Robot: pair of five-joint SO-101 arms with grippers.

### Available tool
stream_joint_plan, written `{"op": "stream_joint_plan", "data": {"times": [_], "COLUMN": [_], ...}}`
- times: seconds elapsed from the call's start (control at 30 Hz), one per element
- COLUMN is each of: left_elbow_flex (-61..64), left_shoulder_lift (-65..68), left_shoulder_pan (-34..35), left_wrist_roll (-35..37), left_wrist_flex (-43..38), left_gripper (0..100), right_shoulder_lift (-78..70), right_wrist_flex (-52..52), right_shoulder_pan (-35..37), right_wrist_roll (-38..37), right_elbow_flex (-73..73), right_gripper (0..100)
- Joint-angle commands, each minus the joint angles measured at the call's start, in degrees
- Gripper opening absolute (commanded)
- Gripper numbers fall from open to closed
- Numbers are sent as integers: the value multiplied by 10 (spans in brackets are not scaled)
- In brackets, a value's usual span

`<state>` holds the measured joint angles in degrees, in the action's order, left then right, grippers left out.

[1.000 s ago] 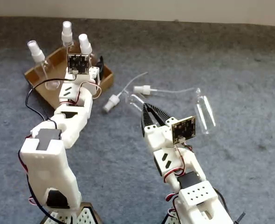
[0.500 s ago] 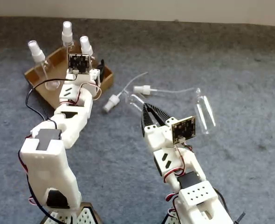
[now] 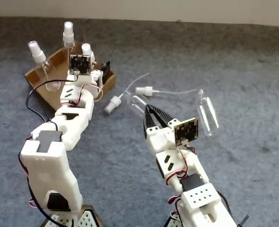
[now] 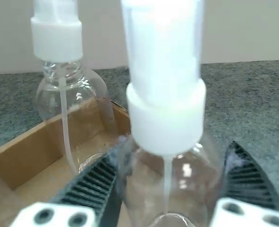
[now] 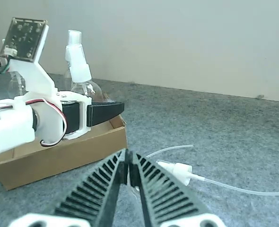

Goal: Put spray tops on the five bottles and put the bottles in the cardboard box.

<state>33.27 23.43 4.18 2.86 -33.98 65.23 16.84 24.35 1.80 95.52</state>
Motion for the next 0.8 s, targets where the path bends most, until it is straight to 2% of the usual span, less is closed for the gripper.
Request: {"op": "stream_joint_plan", "data": {"times": [0.0,0.77], "left_elbow_flex": [1,15], "left_shoulder_lift": [-16,-18], "left_shoulder_pan": [3,6], "left_wrist_roll": [0,-1], "left_wrist_flex": [4,4], "left_gripper": [266,268], "right_shoulder_lift": [2,2], "right_wrist_flex": [-3,-3], "right_shoulder_pan": [-7,-7], "right_wrist_roll": [-6,-6], "right_elbow_flex": [69,69], "right_gripper": [4,4]}}
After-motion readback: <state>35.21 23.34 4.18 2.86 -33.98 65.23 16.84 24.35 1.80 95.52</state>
